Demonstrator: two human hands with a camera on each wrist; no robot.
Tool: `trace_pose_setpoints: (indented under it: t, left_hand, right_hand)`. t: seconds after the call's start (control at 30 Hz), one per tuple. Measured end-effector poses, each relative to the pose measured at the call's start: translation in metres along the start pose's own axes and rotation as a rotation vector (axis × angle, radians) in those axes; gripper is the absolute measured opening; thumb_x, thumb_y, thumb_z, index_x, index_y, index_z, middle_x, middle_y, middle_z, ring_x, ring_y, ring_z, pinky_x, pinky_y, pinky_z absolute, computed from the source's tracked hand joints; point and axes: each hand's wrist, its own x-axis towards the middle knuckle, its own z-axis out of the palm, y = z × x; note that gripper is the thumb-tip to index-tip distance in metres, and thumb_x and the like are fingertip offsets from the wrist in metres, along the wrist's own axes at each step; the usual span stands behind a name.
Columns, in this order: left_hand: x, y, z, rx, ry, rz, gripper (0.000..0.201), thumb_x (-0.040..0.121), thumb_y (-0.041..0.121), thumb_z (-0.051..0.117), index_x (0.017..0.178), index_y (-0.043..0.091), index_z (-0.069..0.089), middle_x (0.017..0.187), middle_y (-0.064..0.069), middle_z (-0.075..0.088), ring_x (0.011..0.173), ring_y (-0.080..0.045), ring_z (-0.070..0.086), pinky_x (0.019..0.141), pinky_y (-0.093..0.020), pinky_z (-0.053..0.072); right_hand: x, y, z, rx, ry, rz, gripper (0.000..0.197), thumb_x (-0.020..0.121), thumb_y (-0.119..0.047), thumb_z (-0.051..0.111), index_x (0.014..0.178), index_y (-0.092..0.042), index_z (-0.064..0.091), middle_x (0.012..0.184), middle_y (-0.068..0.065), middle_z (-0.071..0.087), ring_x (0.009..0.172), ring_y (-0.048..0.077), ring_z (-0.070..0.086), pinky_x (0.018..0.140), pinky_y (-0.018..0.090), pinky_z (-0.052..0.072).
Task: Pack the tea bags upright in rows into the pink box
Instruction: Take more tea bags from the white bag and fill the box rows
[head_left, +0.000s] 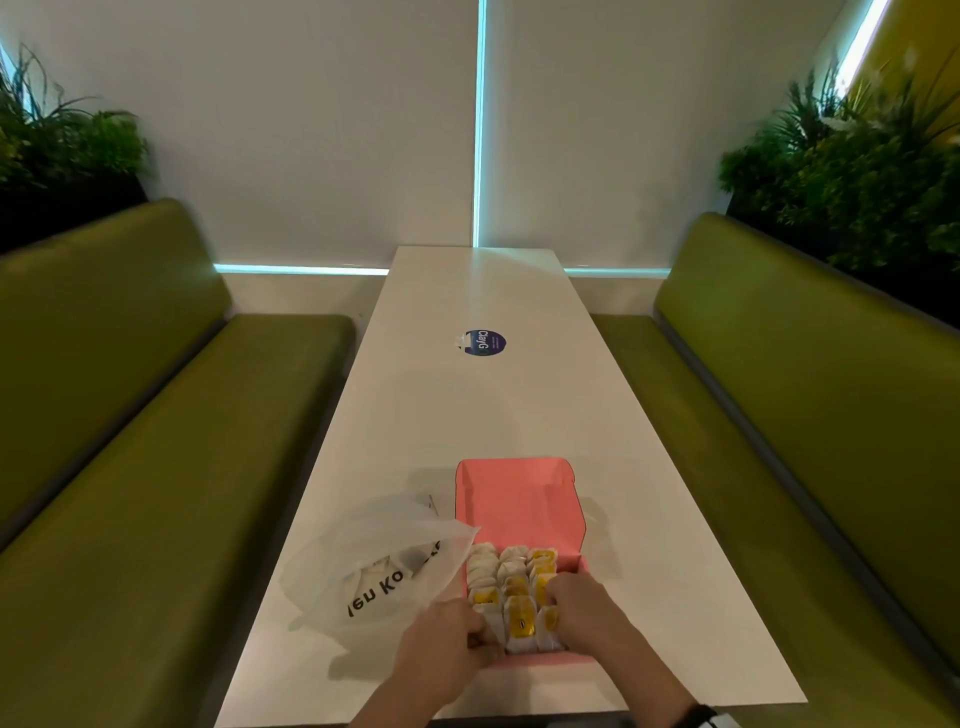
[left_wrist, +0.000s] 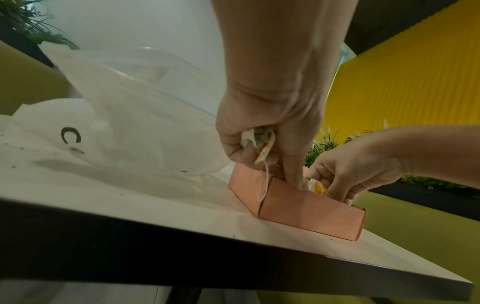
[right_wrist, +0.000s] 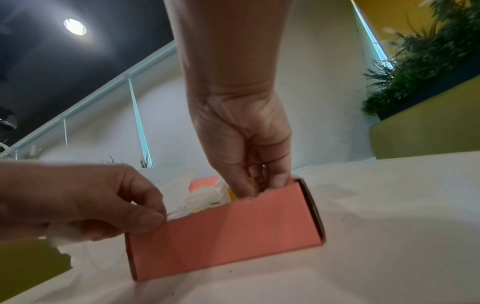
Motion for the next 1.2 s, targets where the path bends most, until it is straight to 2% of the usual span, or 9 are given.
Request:
trace_pose_setpoints:
  t: [0.13, 0.23, 0.37, 0.5, 0.6, 0.77, 1.0, 1.1, 1.2]
  left_hand:
    - [0.001, -0.001, -0.001, -0.009, 0.002, 0.005, 0.016, 0.081, 0.037, 0.067, 0.093, 0.029, 0.074, 0.083, 0.015, 0.056, 0.082, 0.001, 0.047, 0.069, -0.013, 0.036]
    - [0.002, -0.001, -0.001, -0.012, -0.010, 0.009, 0.017, 0.081, 0.038, 0.067, 0.094, 0.030, 0.074, 0.081, 0.016, 0.053, 0.082, 0.001, 0.048, 0.068, -0.013, 0.035]
    - [0.003, -0.002, -0.001, 0.014, -0.021, 0.005, 0.017, 0.082, 0.037, 0.066, 0.094, 0.029, 0.074, 0.091, 0.011, 0.061, 0.086, -0.004, 0.054, 0.071, -0.017, 0.040]
    - [0.004, -0.003, 0.001, 0.039, -0.010, 0.002, 0.017, 0.082, 0.036, 0.065, 0.094, 0.026, 0.073, 0.091, 0.012, 0.057, 0.089, -0.008, 0.055, 0.071, -0.016, 0.038]
    - [0.003, -0.002, -0.001, 0.060, -0.017, 0.002, 0.019, 0.084, 0.036, 0.064, 0.098, 0.027, 0.072, 0.103, 0.009, 0.062, 0.095, -0.010, 0.057, 0.075, -0.018, 0.042]
    - [0.002, -0.001, -0.002, 0.016, -0.026, -0.002, 0.018, 0.082, 0.037, 0.066, 0.097, 0.031, 0.073, 0.097, 0.012, 0.061, 0.093, -0.008, 0.057, 0.078, -0.019, 0.045]
    - [0.001, 0.001, -0.006, 0.038, -0.035, 0.012, 0.017, 0.084, 0.034, 0.066, 0.097, 0.026, 0.073, 0.097, 0.010, 0.065, 0.082, -0.003, 0.052, 0.073, -0.012, 0.040]
    - [0.000, 0.006, -0.016, -0.101, 0.048, 0.034, 0.008, 0.085, 0.026, 0.064, 0.088, 0.025, 0.071, 0.087, 0.014, 0.064, 0.079, 0.000, 0.056, 0.076, -0.016, 0.045]
    - [-0.001, 0.013, -0.029, -0.470, 0.149, 0.018, 0.022, 0.088, 0.009, 0.057, 0.085, 0.028, 0.067, 0.086, 0.015, 0.063, 0.078, 0.001, 0.056, 0.074, -0.016, 0.044]
  right_hand:
    - [0.005, 0.002, 0.011, -0.106, 0.109, 0.039, 0.026, 0.094, -0.012, 0.036, 0.114, -0.009, 0.052, 0.108, 0.008, 0.056, 0.098, 0.022, 0.057, 0.076, 0.027, 0.042]
    - [0.003, -0.004, 0.014, 0.030, 0.202, 0.116, 0.042, 0.095, -0.012, 0.036, 0.136, -0.010, 0.030, 0.125, 0.009, 0.050, 0.109, 0.025, 0.056, 0.087, 0.029, 0.045]
    - [-0.004, -0.006, 0.011, 0.062, 0.284, 0.116, 0.039, 0.095, -0.009, 0.035, 0.133, -0.011, 0.029, 0.124, 0.008, 0.044, 0.089, 0.022, 0.053, 0.079, 0.029, 0.043]
    - [-0.003, -0.003, 0.007, -0.010, 0.176, 0.073, 0.031, 0.096, -0.010, 0.034, 0.122, -0.009, 0.050, 0.123, 0.010, 0.052, 0.103, 0.025, 0.059, 0.085, 0.030, 0.047]
    - [-0.004, -0.008, 0.007, -0.071, 0.050, 0.083, 0.029, 0.092, -0.007, 0.041, 0.115, -0.006, 0.060, 0.109, 0.009, 0.058, 0.100, 0.023, 0.059, 0.078, 0.027, 0.045]
    - [-0.006, -0.012, 0.008, -0.029, 0.071, 0.089, 0.031, 0.095, -0.014, 0.041, 0.123, -0.011, 0.053, 0.119, 0.008, 0.058, 0.109, 0.024, 0.058, 0.089, 0.030, 0.046]
    - [-0.015, -0.013, 0.002, -0.021, 0.133, 0.052, 0.030, 0.097, -0.018, 0.040, 0.122, -0.011, 0.054, 0.120, 0.008, 0.060, 0.108, 0.023, 0.060, 0.089, 0.029, 0.047]
    - [-0.023, -0.010, -0.007, -0.025, 0.176, -0.053, 0.022, 0.093, -0.020, 0.045, 0.106, -0.010, 0.060, 0.108, 0.008, 0.063, 0.099, 0.023, 0.062, 0.077, 0.029, 0.046]
    - [-0.031, -0.007, -0.009, -0.040, 0.043, -0.148, 0.026, 0.088, -0.034, 0.056, 0.097, -0.010, 0.061, 0.097, 0.009, 0.060, 0.086, 0.021, 0.054, 0.069, 0.027, 0.037]
